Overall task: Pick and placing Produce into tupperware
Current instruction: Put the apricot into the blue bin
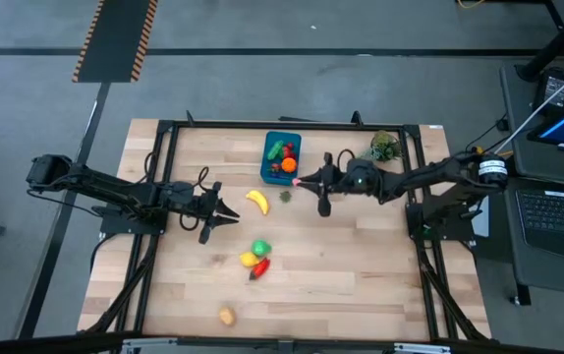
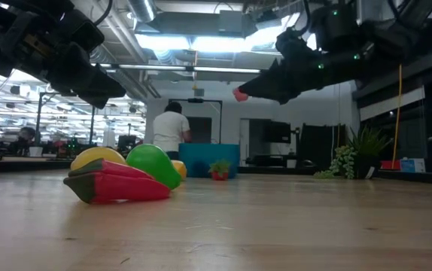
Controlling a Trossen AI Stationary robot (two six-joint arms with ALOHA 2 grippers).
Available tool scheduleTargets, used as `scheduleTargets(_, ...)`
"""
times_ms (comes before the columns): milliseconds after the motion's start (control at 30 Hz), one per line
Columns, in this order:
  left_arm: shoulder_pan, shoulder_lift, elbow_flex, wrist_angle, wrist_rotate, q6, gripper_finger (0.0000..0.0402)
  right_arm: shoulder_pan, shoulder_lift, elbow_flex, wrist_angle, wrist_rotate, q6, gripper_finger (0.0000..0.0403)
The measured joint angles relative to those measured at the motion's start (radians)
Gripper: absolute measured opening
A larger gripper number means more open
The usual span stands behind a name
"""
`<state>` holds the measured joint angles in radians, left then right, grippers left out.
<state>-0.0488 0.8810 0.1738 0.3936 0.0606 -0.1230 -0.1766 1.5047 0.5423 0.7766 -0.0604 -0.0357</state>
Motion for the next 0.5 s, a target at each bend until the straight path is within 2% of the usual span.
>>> scheduleTargets(100, 0.0, 0.0, 0.0, 0.004, 0.0, 0.002, 0.0058, -0.055, 0.0, 0.001, 0.029, -0.09, -0.008, 0.0044)
scheduleTargets(333, 0.0, 0.0, 0.0, 0.01, 0.0, 0.002, 0.0046, -0.157, 0.001, 0.001, 0.035, -0.21, -0.019, 0.0044)
scheduleTargets(500, 0.0, 0.0, 0.0, 0.012, 0.0, 0.002, 0.0038, -0.203, 0.015, 0.061, -0.014, -0.306, -0.029, 0.0043)
